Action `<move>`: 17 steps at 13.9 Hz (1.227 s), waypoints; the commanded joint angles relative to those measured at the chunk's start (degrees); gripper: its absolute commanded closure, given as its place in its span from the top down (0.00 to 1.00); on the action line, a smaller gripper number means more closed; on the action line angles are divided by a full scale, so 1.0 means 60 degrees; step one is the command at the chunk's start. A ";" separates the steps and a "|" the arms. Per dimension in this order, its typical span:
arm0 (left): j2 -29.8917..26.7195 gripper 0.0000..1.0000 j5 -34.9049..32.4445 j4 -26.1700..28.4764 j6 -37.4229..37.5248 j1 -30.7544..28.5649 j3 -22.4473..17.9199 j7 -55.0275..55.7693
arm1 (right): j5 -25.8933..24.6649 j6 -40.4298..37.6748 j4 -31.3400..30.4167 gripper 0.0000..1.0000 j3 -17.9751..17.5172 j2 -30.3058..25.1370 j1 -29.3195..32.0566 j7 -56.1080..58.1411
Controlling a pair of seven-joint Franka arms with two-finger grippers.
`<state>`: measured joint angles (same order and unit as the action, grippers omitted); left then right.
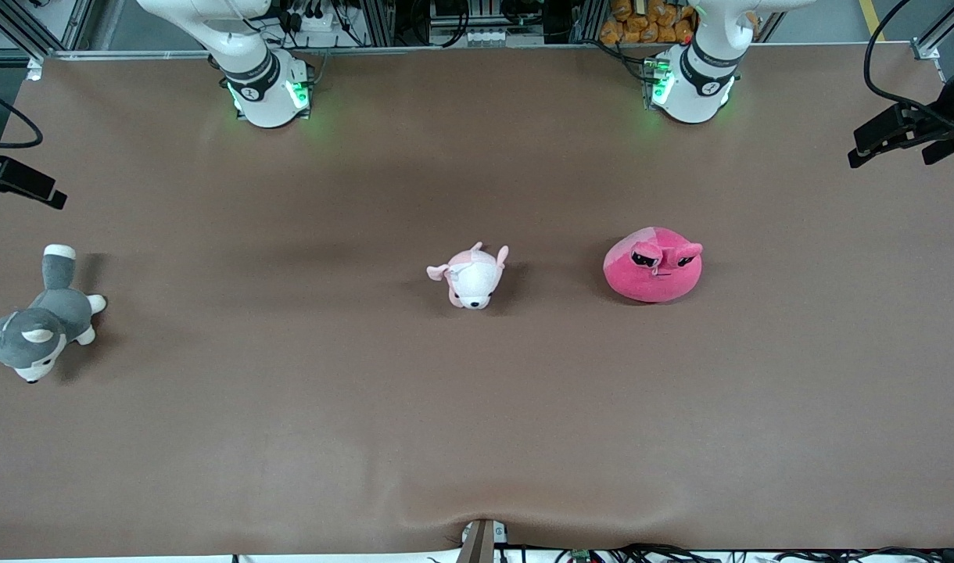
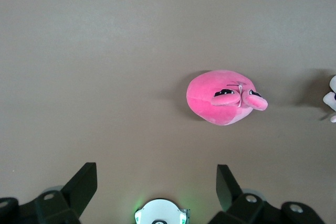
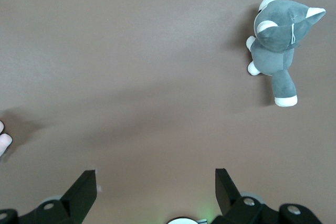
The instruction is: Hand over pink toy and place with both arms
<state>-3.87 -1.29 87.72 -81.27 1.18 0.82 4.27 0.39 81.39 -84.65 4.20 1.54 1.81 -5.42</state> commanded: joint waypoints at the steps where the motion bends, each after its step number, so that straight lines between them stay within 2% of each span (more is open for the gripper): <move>1: 0.0088 1.00 -0.0196 -0.0236 0.0200 0.0023 0.0024 0.0035 | -0.0035 -0.0029 0.0016 1.00 -0.0100 -0.0008 0.0035 -0.0136; 12: 0.0103 1.00 -0.0108 -0.0250 0.0157 -0.0007 0.0009 0.0445 | -0.0035 -0.0132 0.0016 1.00 -0.0100 -0.0022 -0.0053 -0.0136; 17: 0.0307 1.00 -0.0036 -0.0265 -0.0004 -0.0094 -0.0020 0.0621 | -0.0035 -0.0570 0.0060 1.00 -0.0129 -0.0066 -0.0068 -0.0136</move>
<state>-3.30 -1.30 87.59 -81.30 1.10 0.69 6.99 0.39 79.38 -84.65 3.71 1.64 1.53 -5.42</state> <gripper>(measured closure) 0.000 0.000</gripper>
